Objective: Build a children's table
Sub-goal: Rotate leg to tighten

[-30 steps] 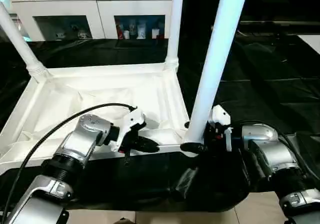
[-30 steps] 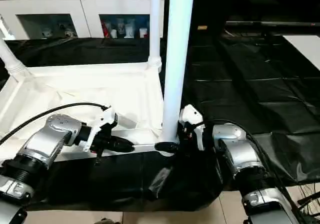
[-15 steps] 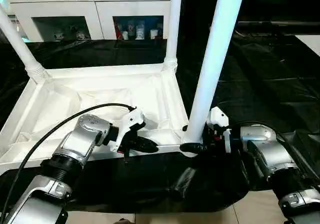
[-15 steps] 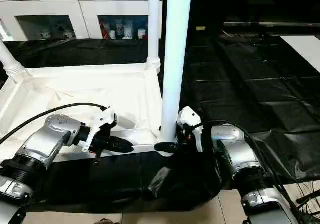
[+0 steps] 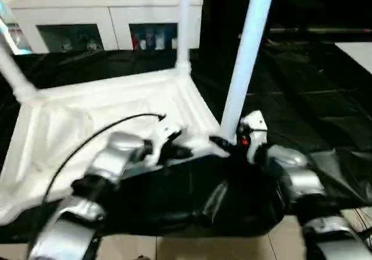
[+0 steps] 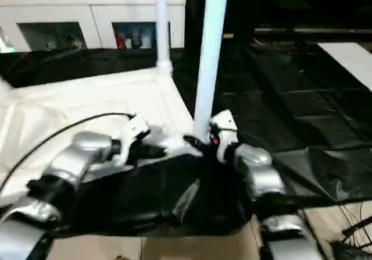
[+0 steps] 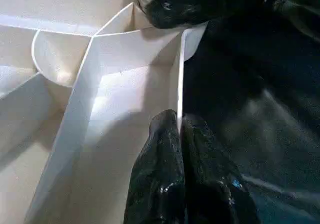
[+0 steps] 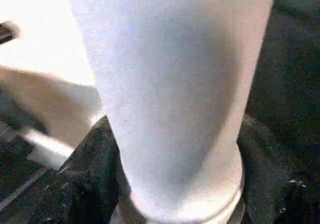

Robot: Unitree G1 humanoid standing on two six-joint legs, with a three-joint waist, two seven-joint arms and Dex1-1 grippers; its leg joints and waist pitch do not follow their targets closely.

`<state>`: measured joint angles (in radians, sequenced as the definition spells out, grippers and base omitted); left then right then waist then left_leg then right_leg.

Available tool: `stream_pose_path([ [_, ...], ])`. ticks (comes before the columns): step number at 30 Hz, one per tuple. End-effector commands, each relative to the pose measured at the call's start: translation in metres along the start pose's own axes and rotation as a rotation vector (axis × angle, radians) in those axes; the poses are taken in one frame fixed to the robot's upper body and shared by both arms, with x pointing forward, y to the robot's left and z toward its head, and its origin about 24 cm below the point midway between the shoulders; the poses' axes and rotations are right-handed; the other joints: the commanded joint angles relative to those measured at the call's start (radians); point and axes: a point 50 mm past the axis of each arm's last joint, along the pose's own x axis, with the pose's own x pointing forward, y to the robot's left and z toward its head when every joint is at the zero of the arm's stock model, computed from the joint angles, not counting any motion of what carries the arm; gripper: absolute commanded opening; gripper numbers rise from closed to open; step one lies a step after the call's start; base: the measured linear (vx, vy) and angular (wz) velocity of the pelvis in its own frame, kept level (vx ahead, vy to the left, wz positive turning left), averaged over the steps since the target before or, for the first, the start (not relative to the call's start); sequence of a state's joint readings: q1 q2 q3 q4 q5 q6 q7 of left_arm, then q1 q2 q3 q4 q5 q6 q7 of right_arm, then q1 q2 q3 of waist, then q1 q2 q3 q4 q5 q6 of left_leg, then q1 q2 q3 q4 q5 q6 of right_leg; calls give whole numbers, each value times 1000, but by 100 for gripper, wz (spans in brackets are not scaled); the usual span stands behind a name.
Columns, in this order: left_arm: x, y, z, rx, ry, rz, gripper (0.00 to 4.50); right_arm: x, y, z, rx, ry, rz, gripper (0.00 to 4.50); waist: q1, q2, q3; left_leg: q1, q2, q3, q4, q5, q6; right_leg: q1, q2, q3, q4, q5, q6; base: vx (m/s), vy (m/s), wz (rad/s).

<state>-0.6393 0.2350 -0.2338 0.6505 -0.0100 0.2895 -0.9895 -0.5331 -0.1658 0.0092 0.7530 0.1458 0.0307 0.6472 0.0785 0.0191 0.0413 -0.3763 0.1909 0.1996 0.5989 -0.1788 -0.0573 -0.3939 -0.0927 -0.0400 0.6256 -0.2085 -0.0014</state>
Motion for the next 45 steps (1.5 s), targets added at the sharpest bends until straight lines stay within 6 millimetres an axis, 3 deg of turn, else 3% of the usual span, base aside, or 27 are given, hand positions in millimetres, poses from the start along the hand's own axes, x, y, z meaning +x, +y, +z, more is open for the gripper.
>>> stream_pose_path([
  [1, 21, -4, -7, -84, 32, 107, 0, 22, 22, -11, 78, 38, -60, 272, -3, -3, -47, 20, 35, -24, -89, -298, -5, 30, -53, 31, -93, -272, -210, 0, 0, 0],
  [2, 21, -4, -7, -84, 32, 107, 0, 22, 22, -11, 78, 38, -60, 272, -3, -3, -47, 20, 35, -24, -89, -298, -5, 30, -53, 31, -93, -272, -210, 0, 0, 0],
  [3, 25, -3, -6, -99, 32, 142, 0, 27, 25, -12, 95, 45, -107, 272, -5, -3, -41, 29, 33, -26, -91, -363, -21, 25, -54, 31, -105, -367, -190, 0, 0, 0],
  [4, 30, -3, -5, -104, 37, 168, 0, 32, 27, -13, 103, 53, -152, 272, -8, 0, -42, 32, 33, -28, -94, -381, -29, 23, -56, 31, -109, -394, -181, 0, 0, 0],
  [6, 37, -3, -3, -107, 48, 208, 0, 41, 33, -13, 122, 64, -216, 272, -11, 0, -47, 33, 34, -32, -97, -379, -36, 27, -56, 30, -109, -375, -175, 0, 0, 0],
  [10, 43, -1, -1, -94, 64, 246, 0, 53, 45, -10, 135, 70, -267, 272, -7, 1, -48, 29, 33, -28, -99, -353, -12, 28, -54, 32, -108, -297, -181, 0, 0, 0],
  [15, 40, 1, -3, -75, 72, 238, 0, 58, 55, -10, 143, 53, -233, 272, -8, -2, -46, 28, 34, -29, -102, -377, -3, 27, -57, 32, -112, -337, -169, 0, 0, 0],
  [16, 39, 1, -4, -72, 73, 233, 0, 58, 56, -9, 152, 37, -226, 328, -7, -1, -47, 29, 34, -29, -102, -378, -3, 26, -57, 33, -114, -341, -166, 0, 0, 0],
  [20, 37, 2, -6, -61, 64, 211, 0, 58, 53, -4, 151, -8, -227, 371, -12, -4, -45, 22, 34, -31, -106, -379, 1, 28, -58, 32, -116, -365, -156, 0, 0, 0],
  [22, 35, 2, -6, -53, 49, 184, 0, 57, 50, -1, 139, -23, -219, 380, -23, 0, -45, 14, 35, -37, -111, -386, -4, 33, -58, 28, -114, -371, -152, 0, 0, 0],
  [23, 34, 2, -6, -53, 45, 177, 0, 56, 49, 0, 135, -26, -221, 387, -25, 1, -44, 14, 35, -37, -111, -389, -6, 32, -58, 28, -115, -373, -151, 0, 0, 0],
  [24, 32, 2, -7, -40, 41, 161, 0, 55, 47, 1, 121, -33, -215, 406, -26, -2, -45, 22, 36, -34, -109, -399, -5, 25, -57, 30, -117, -369, -159, 0, 0, 0],
  [27, 21, 2, -12, 0, 31, 90, 0, 47, 36, 11, 59, -69, -150, 425, -28, -2, -45, 15, 36, -35, -109, -392, 5, 30, -59, 30, -114, -354, -169, 0, 0, 0],
  [29, 14, 4, -15, 10, 35, 69, 0, 41, 28, 16, 16, -76, -112, 441, -25, -4, -47, 14, 37, -32, -107, -359, 18, 33, -57, 31, -110, -300, -173, 0, 0, 0],
  [32, 5, 6, -19, 20, 35, 34, 0, 29, 16, 21, -57, -68, -53, 447, -20, -4, -53, 16, 36, -23, -98, -273, 45, 35, -58, 34, -101, -198, -210, 0, 0, 0],
  [33, -3, 6, -21, 34, 23, -23, 0, 14, 7, 23, -152, -35, 64, 447, -13, -6, -55, 14, 35, -21, -93, -236, 64, 41, -55, 32, -98, -149, -214, 50, -21, 3],
  [35, -7, 5, -21, 42, 16, -55, 0, 4, 4, 22, -195, 4, 148, 447, -1, -4, -61, 12, 37, -18, -82, -150, 97, 47, -48, 28, -79, 5, -243, 57, -15, 3],
  [36, -9, 5, -21, 45, 15, -65, 0, 0, 3, 20, -198, 27, 183, 447, -1, -4, -61, 12, 37, -18, -82, -150, 97, 47, -48, 28, -79, 5, -243, 63, -3, 0],
  [37, -13, 7, -20, 60, 13, -71, 0, -13, 0, 18, -211, 71, 287, 447, 7, -6, -65, 7, 33, -14, -72, -89, 138, 53, -43, 25, -64, 135, -261, 63, -3, 0],
  [39, -16, 7, -20, 67, 12, -93, 0, -22, -1, 19, -208, 89, 350, 447, 18, -7, -69, 6, 35, -13, -64, -50, 170, 51, -47, 25, -55, 216, -276, 0, 0, 0],
  [42, -22, 5, -21, 75, 20, -151, 0, -32, -5, 21, -227, 106, 403, 447, 25, -5, -70, 5, 38, -13, -61, -48, 183, 45, -47, 20, -54, 202, -293, 0, 0, 0],
  [45, -28, 0, -21, 78, 30, -231, 0, -38, -7, 25, -245, 112, 442, 447, 23, -3, -64, 7, 44, -15, -70, -112, 145, 44, -50, 19, -62, 66, -294, 0, 0, 0],
])
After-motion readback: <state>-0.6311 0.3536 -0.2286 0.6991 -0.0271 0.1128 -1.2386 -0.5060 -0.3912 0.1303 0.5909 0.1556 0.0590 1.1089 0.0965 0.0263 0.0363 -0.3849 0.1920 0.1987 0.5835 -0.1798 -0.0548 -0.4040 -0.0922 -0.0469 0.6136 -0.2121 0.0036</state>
